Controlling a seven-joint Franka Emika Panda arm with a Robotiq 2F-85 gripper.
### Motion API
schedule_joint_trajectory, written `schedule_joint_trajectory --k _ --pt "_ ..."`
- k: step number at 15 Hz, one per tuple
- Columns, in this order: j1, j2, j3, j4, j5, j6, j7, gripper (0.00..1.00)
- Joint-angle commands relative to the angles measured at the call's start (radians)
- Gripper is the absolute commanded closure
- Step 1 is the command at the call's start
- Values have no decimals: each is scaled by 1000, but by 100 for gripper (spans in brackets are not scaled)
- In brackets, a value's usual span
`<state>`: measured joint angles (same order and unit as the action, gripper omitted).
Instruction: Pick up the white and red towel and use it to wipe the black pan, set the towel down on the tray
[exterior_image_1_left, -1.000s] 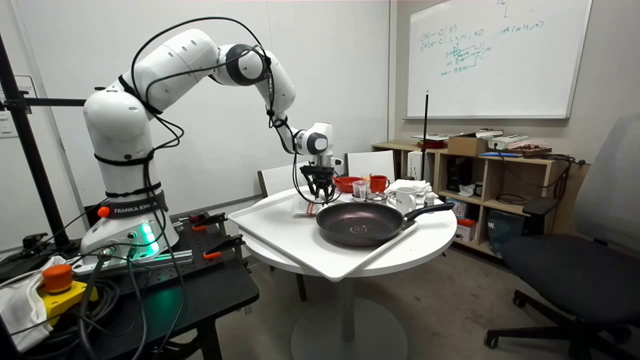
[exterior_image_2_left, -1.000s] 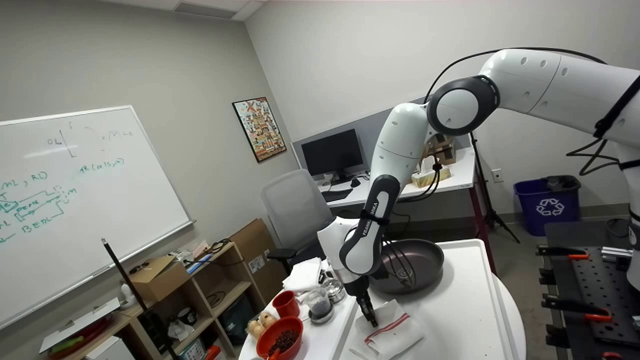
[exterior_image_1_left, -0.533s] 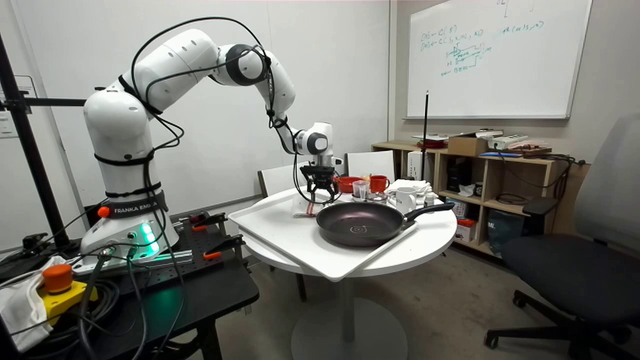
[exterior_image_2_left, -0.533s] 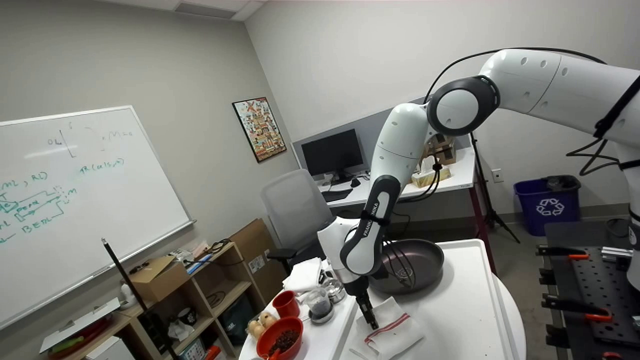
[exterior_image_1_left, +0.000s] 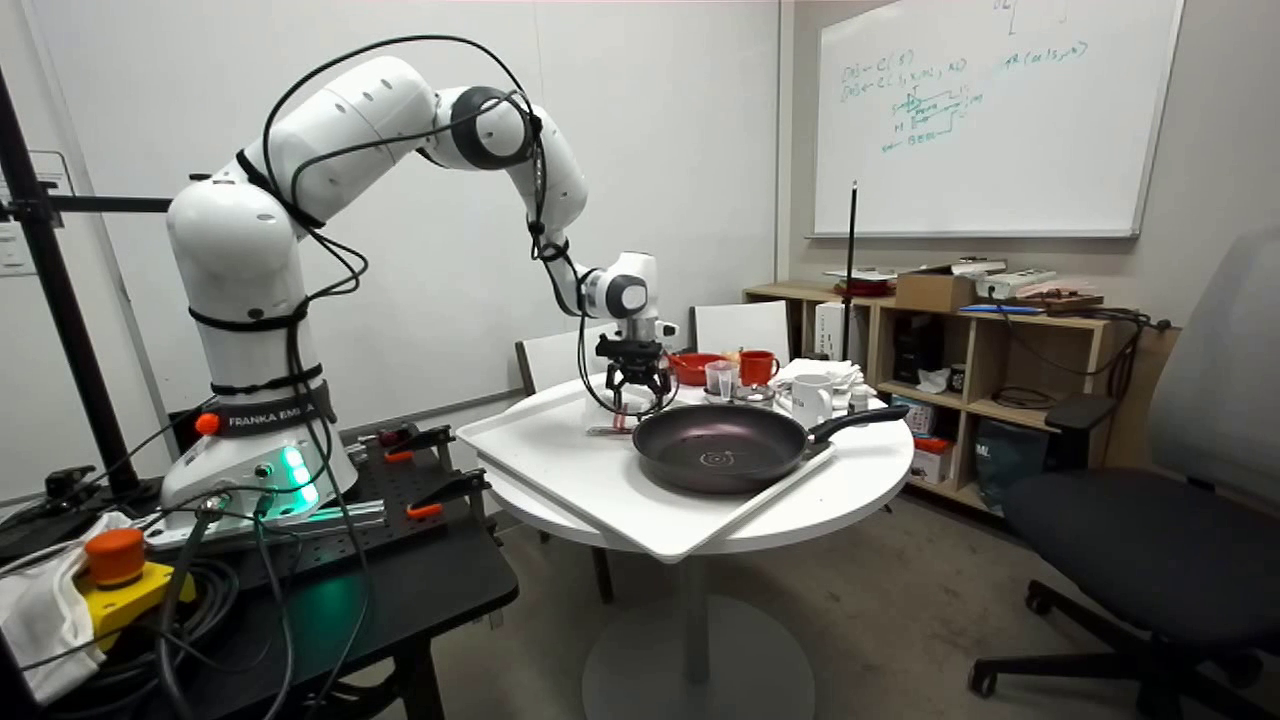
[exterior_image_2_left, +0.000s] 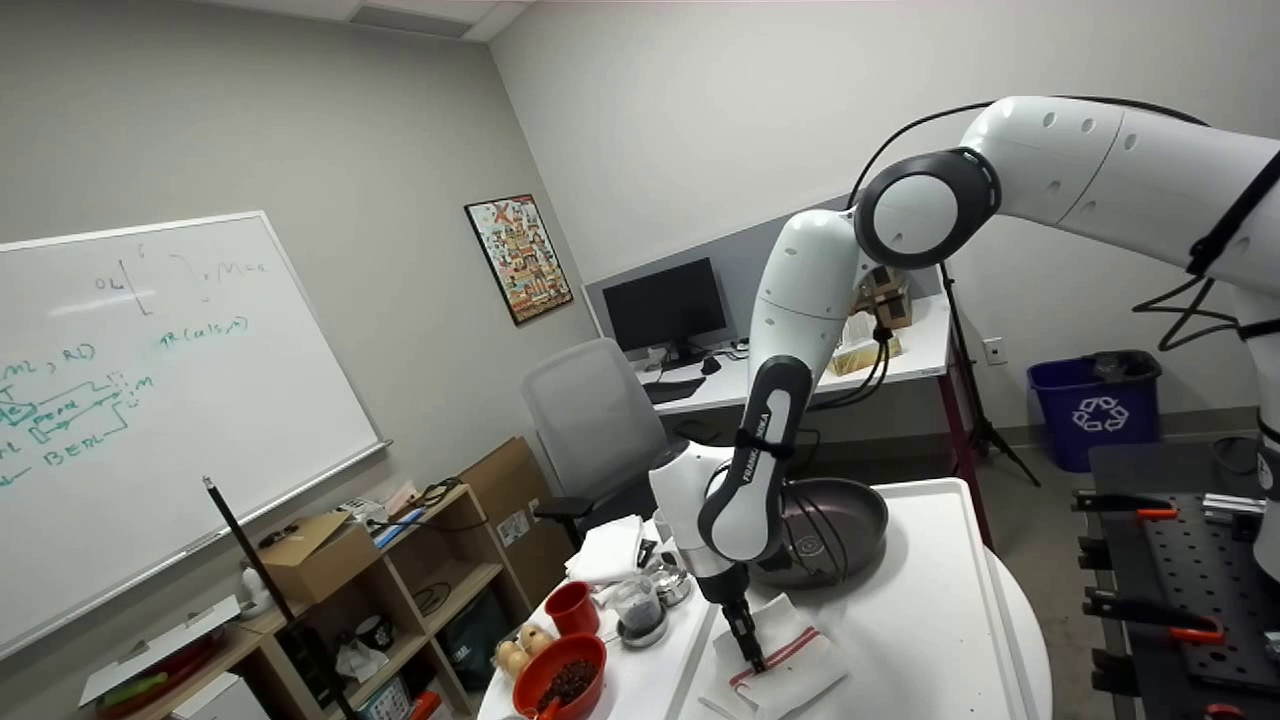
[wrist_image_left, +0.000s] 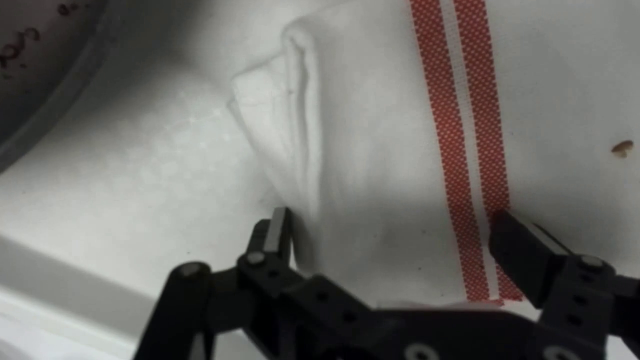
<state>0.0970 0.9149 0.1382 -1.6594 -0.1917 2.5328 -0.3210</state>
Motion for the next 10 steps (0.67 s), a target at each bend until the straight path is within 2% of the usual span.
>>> schedule_joint_trajectory --k 1,6,10 --pt "29 -89 -4 -165 -44 135 3 0" --pt "110 -220 -49 -348 -129 332 52 0" --pt "157 -304 -80 -435 -161 403 76 0"
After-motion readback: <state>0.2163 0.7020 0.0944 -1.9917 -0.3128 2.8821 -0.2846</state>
